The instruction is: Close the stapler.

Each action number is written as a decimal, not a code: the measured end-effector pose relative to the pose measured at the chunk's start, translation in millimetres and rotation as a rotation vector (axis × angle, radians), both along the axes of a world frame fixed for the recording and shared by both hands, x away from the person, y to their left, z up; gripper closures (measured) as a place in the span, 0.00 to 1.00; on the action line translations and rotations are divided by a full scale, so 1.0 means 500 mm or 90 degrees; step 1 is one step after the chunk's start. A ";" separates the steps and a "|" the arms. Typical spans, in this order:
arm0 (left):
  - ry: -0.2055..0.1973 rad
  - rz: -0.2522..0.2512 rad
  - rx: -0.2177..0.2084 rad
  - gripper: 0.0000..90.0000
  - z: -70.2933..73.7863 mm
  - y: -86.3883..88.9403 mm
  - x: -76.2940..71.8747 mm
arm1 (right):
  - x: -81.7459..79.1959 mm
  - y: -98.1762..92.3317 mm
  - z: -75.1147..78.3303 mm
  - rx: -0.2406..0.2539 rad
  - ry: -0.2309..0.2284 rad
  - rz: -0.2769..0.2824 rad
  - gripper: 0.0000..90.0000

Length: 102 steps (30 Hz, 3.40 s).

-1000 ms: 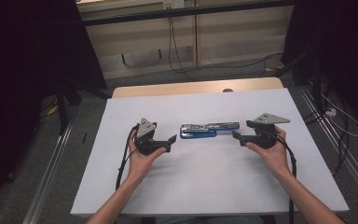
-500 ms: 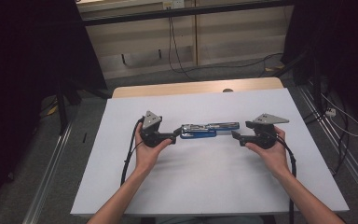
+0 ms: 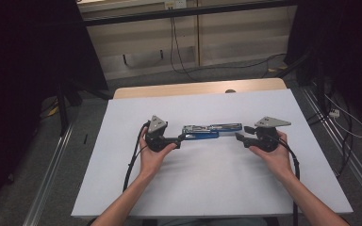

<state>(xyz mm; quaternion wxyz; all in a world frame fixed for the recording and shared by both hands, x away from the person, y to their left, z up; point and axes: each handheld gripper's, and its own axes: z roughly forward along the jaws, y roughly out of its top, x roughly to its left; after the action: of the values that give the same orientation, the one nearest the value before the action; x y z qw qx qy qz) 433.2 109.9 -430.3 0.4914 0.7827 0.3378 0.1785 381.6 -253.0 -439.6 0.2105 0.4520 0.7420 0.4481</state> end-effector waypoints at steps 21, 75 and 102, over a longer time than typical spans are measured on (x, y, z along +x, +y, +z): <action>-0.012 -0.059 0.013 0.50 0.003 -0.054 0.020 | 0.000 0.004 -0.009 -0.004 0.021 0.013 1.00; 0.065 -0.059 0.064 1.00 -0.042 -0.062 0.038 | 0.049 0.015 -0.033 -0.079 0.105 0.008 1.00; 0.063 -0.062 0.065 1.00 -0.042 -0.062 0.038 | 0.061 0.022 -0.036 -0.093 0.076 -0.005 1.00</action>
<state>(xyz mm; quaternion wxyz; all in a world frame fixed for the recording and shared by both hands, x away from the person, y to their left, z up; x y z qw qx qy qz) 452.4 79.0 -451.2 0.4413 0.8302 0.3137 0.1324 412.3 -242.2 -457.6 0.2003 0.4643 0.7821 0.3641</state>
